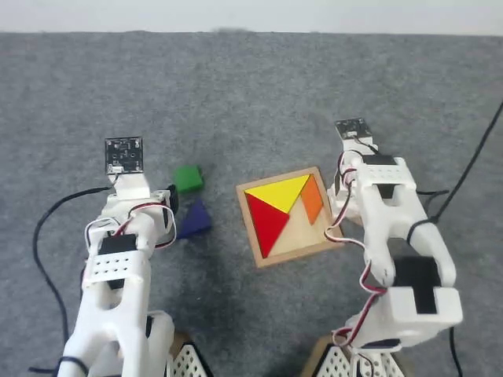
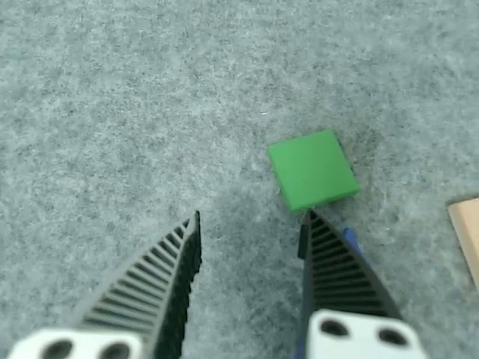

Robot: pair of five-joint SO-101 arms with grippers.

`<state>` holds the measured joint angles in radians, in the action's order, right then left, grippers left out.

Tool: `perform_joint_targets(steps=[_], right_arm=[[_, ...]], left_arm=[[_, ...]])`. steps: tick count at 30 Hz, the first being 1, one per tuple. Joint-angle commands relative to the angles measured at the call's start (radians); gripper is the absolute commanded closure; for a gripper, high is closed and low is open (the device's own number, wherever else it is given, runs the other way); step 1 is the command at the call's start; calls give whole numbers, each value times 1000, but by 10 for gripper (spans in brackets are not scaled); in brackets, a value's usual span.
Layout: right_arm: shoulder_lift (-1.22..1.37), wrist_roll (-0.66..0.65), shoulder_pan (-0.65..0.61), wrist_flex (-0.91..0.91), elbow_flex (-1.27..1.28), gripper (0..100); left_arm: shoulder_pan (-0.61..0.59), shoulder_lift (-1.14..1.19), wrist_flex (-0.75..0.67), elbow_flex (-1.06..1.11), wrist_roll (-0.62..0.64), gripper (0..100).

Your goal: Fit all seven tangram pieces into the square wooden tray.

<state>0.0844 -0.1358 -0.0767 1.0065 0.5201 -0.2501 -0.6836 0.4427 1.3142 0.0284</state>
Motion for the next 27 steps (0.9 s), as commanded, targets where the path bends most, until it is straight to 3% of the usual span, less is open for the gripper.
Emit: perform_joint_targets(steps=[1, 7, 11, 18, 27], right_arm=[[-150, -6, 16, 50, -25, 876], [-252, -5, 2, 108, -25, 876], [-278, -3, -96, 139, -29, 876], [-252, 120, -291, 182, -92, 876], [-127, 209, -340, 171, -175, 876]], left_arm=[[5, -26, -26, -8, -11, 794], [5, -26, -28, -8, -11, 794], [5, -25, -29, -8, -11, 794], [5, -25, -29, -8, -11, 794], [6, -25, -29, -8, -11, 794]])
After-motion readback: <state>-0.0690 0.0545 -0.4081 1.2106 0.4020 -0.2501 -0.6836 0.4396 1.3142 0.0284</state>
